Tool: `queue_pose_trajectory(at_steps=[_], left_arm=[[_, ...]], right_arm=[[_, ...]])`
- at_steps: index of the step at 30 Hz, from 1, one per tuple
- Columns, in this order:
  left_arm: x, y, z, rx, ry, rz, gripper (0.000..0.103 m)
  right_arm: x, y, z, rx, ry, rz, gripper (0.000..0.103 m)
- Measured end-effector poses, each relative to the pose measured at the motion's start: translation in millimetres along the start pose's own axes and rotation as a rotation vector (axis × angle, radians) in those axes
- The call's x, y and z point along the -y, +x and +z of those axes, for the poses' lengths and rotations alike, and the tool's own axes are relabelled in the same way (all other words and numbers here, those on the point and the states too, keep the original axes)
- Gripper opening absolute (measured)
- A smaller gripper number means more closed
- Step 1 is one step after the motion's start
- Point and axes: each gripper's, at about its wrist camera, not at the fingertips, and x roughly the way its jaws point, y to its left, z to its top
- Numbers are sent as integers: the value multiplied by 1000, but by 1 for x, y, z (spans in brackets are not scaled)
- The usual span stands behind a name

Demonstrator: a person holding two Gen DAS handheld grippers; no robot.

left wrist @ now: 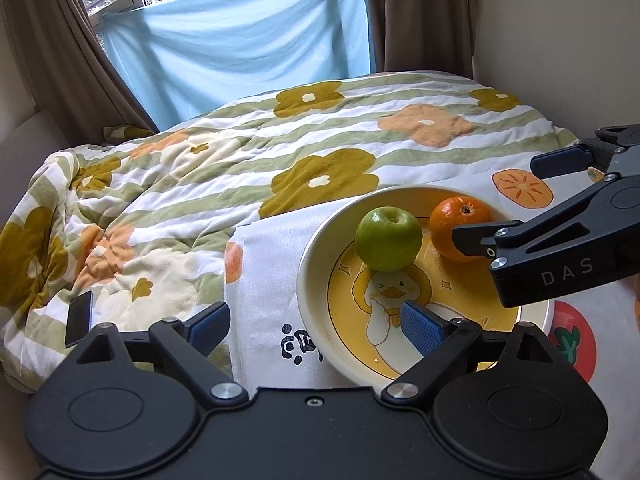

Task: Organize fruits
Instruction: 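Lower the large orange into the bowl beside the apple and open the right gripper, then grasp the kiwi with the left gripper while the right gripper moves toward another large orange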

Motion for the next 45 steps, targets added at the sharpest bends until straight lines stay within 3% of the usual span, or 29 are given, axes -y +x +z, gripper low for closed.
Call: queue_pose_trajectory(at_steps=[11, 19, 27, 36, 45], left_arm=[[30, -66, 3, 38, -114, 53, 101], [82, -116, -2, 68, -123, 68, 101], [149, -142, -3, 119, -99, 37, 101], [237, -129, -1, 155, -19, -61, 101], [310, -70, -4, 143, 153, -169, 96]], right_arm=[[37, -87, -19, 45, 97, -7, 103], [84, -150, -48, 38, 158, -29, 103], [141, -195, -91, 34, 191, -64, 103], [217, -210, -141, 7, 205, -90, 103], [268, -186, -178, -12, 199, -86, 103]])
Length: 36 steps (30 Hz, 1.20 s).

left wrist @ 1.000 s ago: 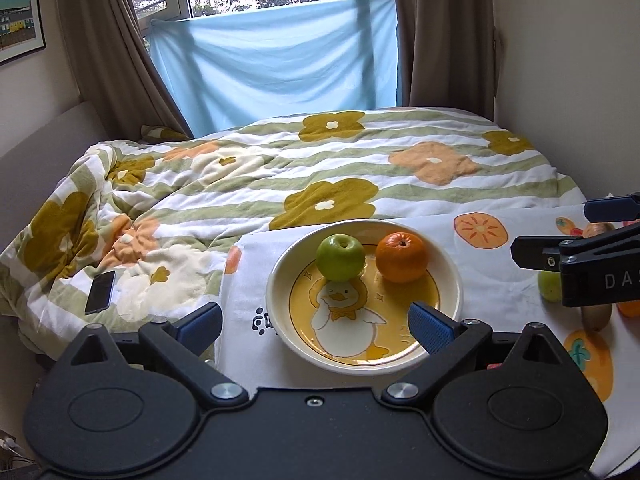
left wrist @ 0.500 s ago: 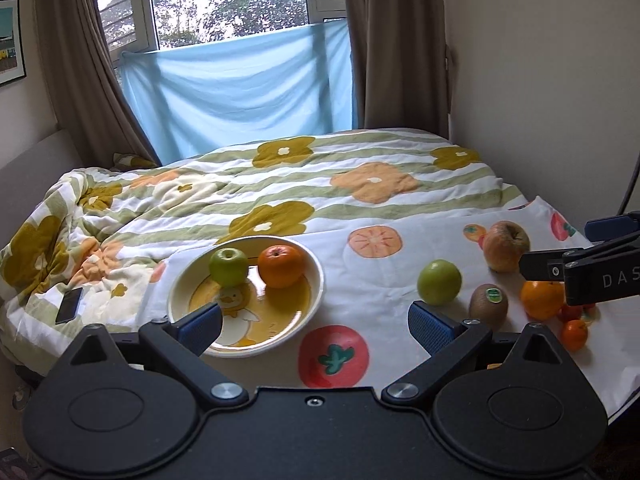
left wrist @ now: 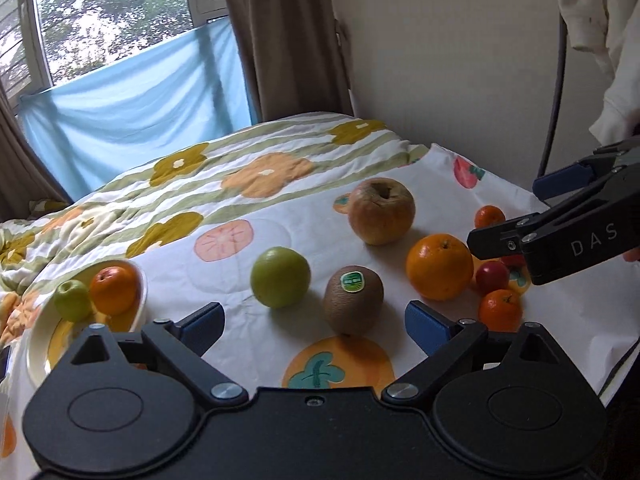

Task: Organize fruits
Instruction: 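Grasp the kiwi with the left gripper while the right gripper moves toward another large orange, then grasp the second large orange with the right gripper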

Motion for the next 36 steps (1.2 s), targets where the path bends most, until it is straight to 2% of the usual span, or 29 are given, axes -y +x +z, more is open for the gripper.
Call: queue_pose_trajectory(at_steps=[4, 12, 17, 26, 31, 36], left_arm=[[14, 35, -2, -30, 65, -20, 88], [21, 74, -1, -71, 107, -42, 76], [25, 83, -1, -88, 110, -39, 66], [22, 88, 2, -82, 86, -52, 65], [20, 89, 3, -83, 82, -53, 54], [19, 87, 2, -84, 79, -59, 52]], right_arm=[[8, 16, -8, -3, -1, 13, 103], [11, 39, -15, -16, 0, 53, 103], [9, 47, -15, -28, -15, 73, 102], [9, 58, -16, -48, -20, 91, 96], [9, 62, -14, -57, -9, 107, 91], [7, 63, -14, -63, -10, 118, 88]])
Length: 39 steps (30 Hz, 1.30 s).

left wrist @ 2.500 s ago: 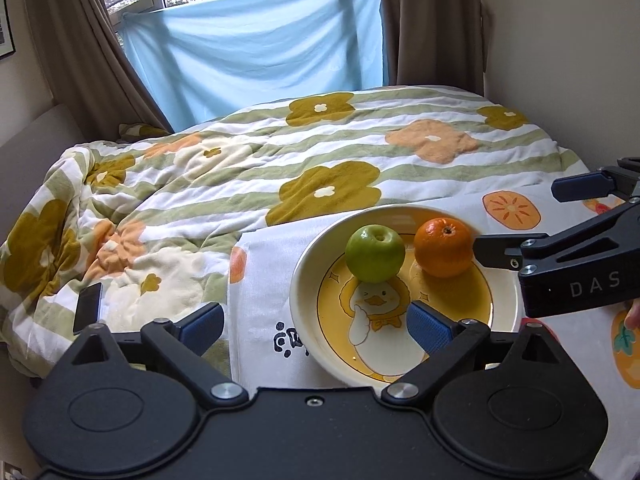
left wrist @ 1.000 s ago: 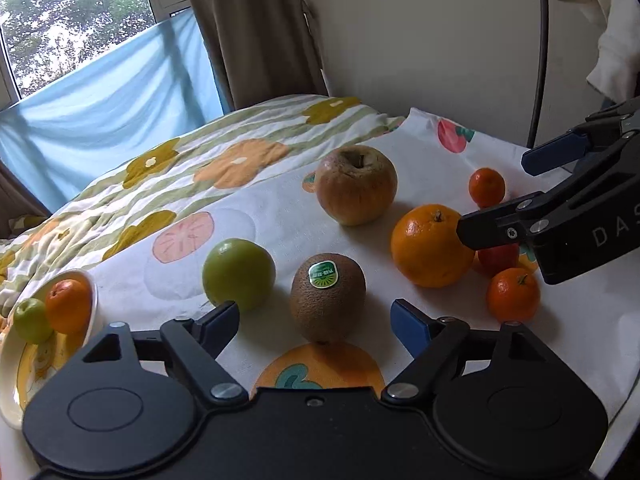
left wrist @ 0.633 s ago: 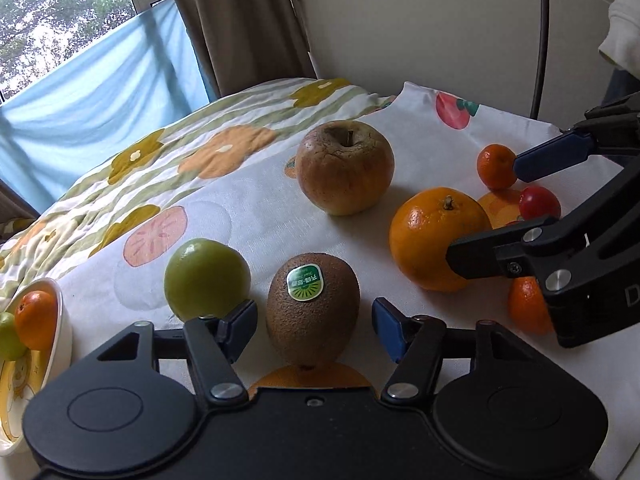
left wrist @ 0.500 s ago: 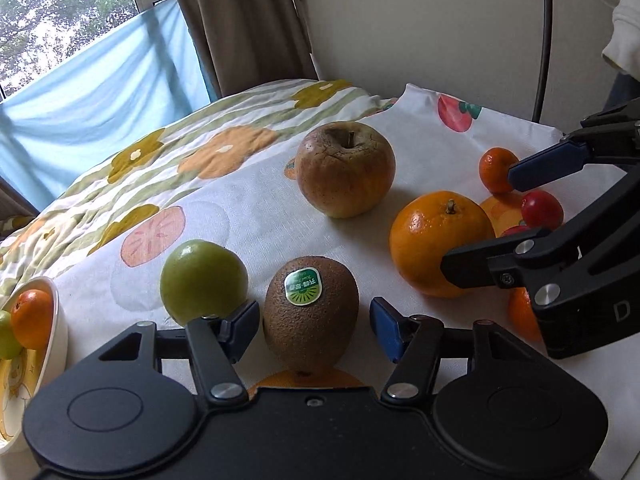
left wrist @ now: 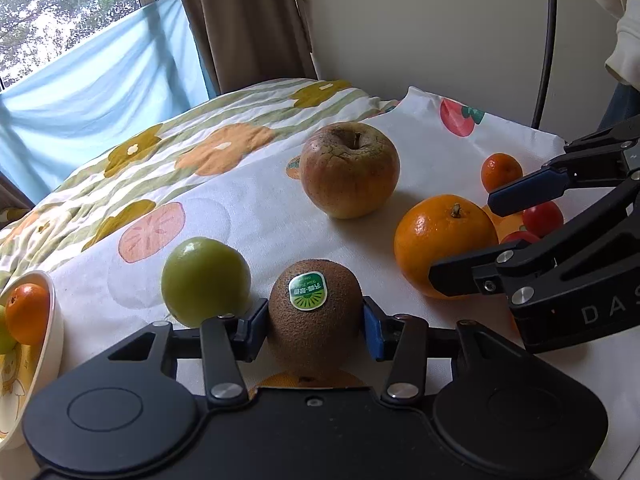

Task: Organize fruits
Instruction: 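Grasp the second large orange with the right gripper, then carry the kiwi into the bowl and open the left gripper while the right carries the orange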

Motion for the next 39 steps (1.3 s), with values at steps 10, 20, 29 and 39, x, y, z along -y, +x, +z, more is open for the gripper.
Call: queue_pose_trajectory(at_steps=[10, 20, 29, 39], left_arm=[[2, -7, -8, -5, -2, 24, 52], [0, -15, -15, -16, -47, 52, 51], [-3, -33, -14, -3, -92, 76, 51], [-13, -81, -7, 27, -178, 135, 51]], right_arm=[[-6, 7, -2, -6, -25, -7, 85], [-11, 13, 0, -11, -42, -5, 78], [-13, 4, 2, -5, -24, 8, 77], [-33, -26, 18, 20, -52, 41, 77]])
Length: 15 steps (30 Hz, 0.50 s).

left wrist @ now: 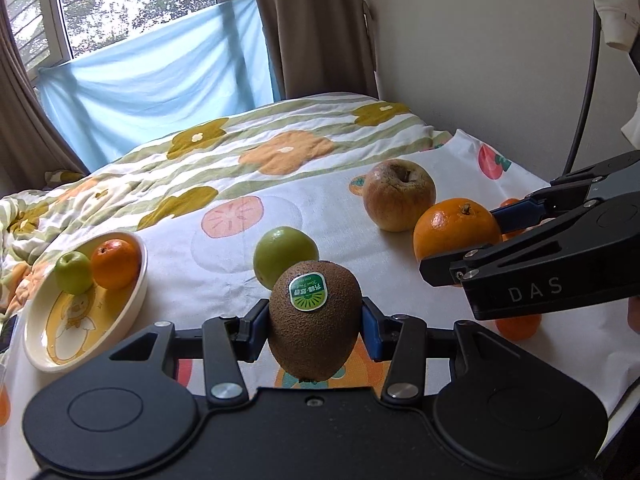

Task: Organize fruits
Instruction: 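Carry the kiwi into the bowl and open the left gripper while the right carries the orange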

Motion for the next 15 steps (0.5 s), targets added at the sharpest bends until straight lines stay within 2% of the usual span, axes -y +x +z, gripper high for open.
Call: queue_pose_trajectory(at_steps=[6, 15], left_arm=[[-20, -30, 5, 11, -67, 46, 51], [-79, -61, 3, 24, -137, 123, 51]], right_arm=[[-23, -17, 17, -2, -28, 22, 77], [-73, -22, 43, -3, -50, 71, 77]])
